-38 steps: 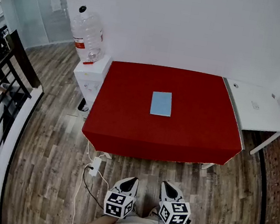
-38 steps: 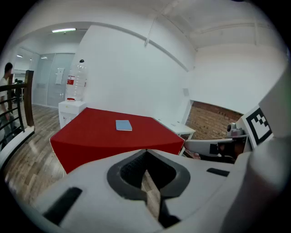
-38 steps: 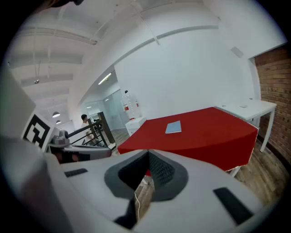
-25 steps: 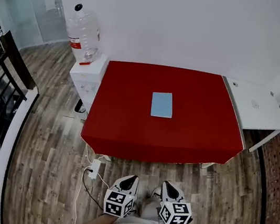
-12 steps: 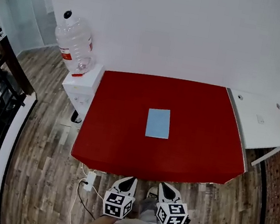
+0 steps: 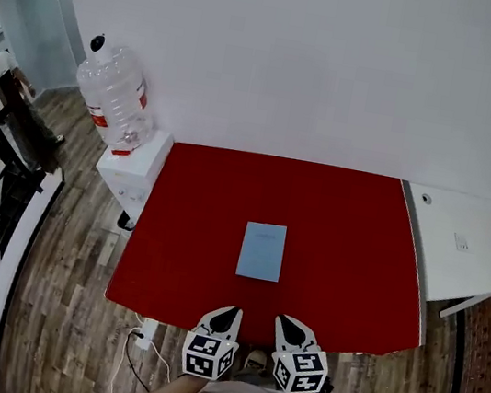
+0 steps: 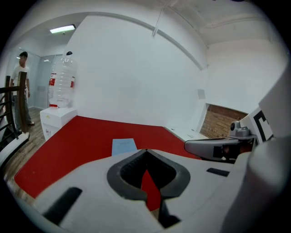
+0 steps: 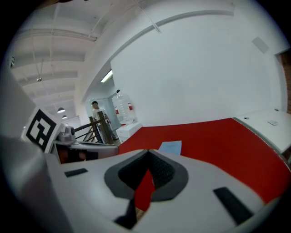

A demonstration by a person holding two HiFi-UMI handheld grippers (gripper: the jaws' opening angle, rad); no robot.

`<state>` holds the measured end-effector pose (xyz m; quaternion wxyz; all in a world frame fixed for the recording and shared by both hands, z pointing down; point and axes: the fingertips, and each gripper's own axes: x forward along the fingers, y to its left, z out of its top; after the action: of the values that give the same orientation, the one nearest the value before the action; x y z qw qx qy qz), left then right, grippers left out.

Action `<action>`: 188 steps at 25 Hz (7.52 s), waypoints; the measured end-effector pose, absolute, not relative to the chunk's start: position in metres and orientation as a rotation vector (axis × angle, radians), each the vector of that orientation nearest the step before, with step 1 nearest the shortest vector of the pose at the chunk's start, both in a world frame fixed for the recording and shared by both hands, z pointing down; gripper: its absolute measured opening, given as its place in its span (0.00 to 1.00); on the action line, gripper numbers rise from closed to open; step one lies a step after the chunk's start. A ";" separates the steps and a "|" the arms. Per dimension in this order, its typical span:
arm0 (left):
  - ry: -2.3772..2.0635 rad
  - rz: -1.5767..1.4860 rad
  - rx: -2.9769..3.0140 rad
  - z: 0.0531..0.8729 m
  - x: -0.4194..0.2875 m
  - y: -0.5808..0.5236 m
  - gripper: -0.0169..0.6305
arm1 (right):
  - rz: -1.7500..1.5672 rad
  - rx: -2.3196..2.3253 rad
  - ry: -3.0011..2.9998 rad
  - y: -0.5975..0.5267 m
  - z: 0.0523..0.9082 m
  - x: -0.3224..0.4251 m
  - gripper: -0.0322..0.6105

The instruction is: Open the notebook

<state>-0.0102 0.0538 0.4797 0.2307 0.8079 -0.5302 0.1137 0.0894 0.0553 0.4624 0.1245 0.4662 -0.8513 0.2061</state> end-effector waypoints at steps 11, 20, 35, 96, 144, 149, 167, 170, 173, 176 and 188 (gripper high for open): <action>-1.469 0.321 2.189 0.478 -0.013 0.008 0.04 | 0.661 1.342 -2.482 0.009 0.465 0.086 0.06; -1.416 0.359 2.210 0.479 -0.017 -0.021 0.04 | 0.711 1.408 -2.446 -0.016 0.465 0.088 0.06; -1.389 0.395 2.223 0.486 -0.017 -0.053 0.04 | 0.726 1.406 -2.422 -0.048 0.472 0.086 0.06; -1.312 0.513 2.076 0.637 -0.030 -0.104 0.04 | 1.311 1.115 -2.013 -0.158 0.705 0.079 0.14; -1.644 0.376 1.719 0.633 -0.192 -0.002 0.04 | 0.757 0.754 -2.187 -0.146 0.657 -0.203 0.06; -1.646 0.367 1.689 0.641 -0.201 0.005 0.04 | 0.749 0.746 -2.118 -0.145 0.688 -0.212 0.06; -1.639 0.368 1.678 0.648 -0.212 0.010 0.04 | 0.741 0.831 -2.070 -0.133 0.701 -0.228 0.17; -1.641 0.371 1.684 0.647 -0.213 0.010 0.04 | 0.711 0.840 -2.087 -0.135 0.698 -0.224 0.17; -1.643 0.381 1.701 0.644 -0.214 0.010 0.04 | 0.635 0.839 -2.157 -0.135 0.678 -0.222 0.17; -1.634 0.390 1.738 0.637 -0.209 0.008 0.04 | 0.578 0.839 -2.237 -0.132 0.643 -0.210 0.17; -1.529 0.366 1.980 0.546 -0.146 -0.028 0.04 | 0.493 1.107 -2.363 -0.096 0.503 -0.056 0.06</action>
<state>-0.1460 -0.0281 0.5461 0.3018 0.7466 -0.5767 0.1380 -0.0563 -0.0961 0.5027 0.2407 0.4046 -0.8637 0.1801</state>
